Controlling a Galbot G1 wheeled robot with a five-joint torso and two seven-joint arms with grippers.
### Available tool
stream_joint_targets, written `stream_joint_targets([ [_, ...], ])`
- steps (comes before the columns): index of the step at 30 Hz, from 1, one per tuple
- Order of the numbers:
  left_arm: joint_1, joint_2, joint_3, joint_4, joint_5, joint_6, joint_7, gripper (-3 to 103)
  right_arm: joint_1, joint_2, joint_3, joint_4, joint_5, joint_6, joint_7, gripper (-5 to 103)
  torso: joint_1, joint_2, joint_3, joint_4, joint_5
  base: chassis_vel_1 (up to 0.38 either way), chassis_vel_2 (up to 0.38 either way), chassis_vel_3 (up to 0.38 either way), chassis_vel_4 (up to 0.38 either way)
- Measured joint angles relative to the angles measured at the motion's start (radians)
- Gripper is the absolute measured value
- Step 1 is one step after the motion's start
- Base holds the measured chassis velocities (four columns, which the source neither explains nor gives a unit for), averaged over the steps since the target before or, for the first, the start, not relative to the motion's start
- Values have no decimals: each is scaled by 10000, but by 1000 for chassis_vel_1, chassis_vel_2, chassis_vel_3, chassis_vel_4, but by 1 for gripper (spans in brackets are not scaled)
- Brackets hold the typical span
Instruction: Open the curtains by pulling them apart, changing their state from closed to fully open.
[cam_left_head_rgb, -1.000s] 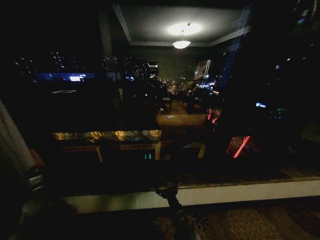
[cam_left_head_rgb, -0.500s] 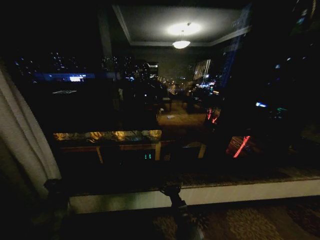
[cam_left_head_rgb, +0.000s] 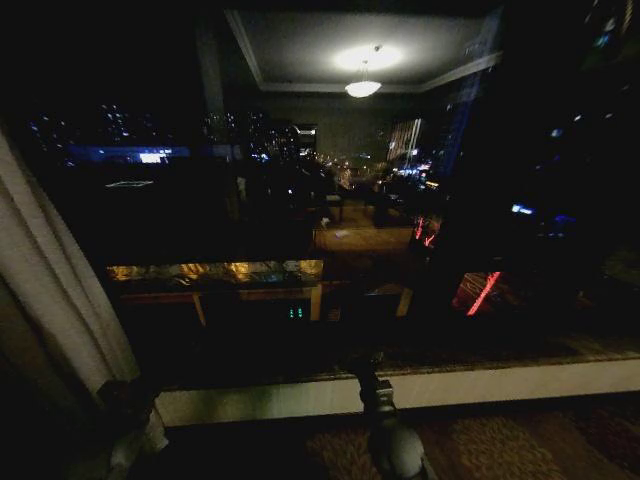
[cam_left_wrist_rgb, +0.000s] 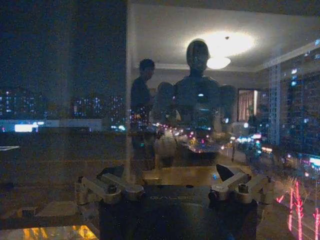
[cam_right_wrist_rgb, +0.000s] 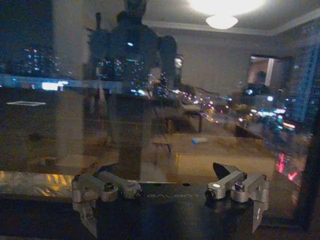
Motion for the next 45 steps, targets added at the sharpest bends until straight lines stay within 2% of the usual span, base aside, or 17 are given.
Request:
stream_joint_targets([
  [9, 207, -132, 261, -326, 5, 197, -55, 100, 254, -133, 670, -125, 247, -359, 48, 100, 0, 0, 1, -1, 0, 0, 0, 0, 0],
  [24, 380, -304, 391, -361, 204, 249, -85, 100, 542, -147, 435, 50, 171, -741, 79, 100, 4, -1, 1, 1, -3, -4, -53, 4, 60],
  [45, 250, -500, 710, -410, 653, 242, -93, 100, 854, -261, 477, -247, 335, -716, 64, 100, 3, -2, 1, -1, -2, -115, -318, 110, 318],
])
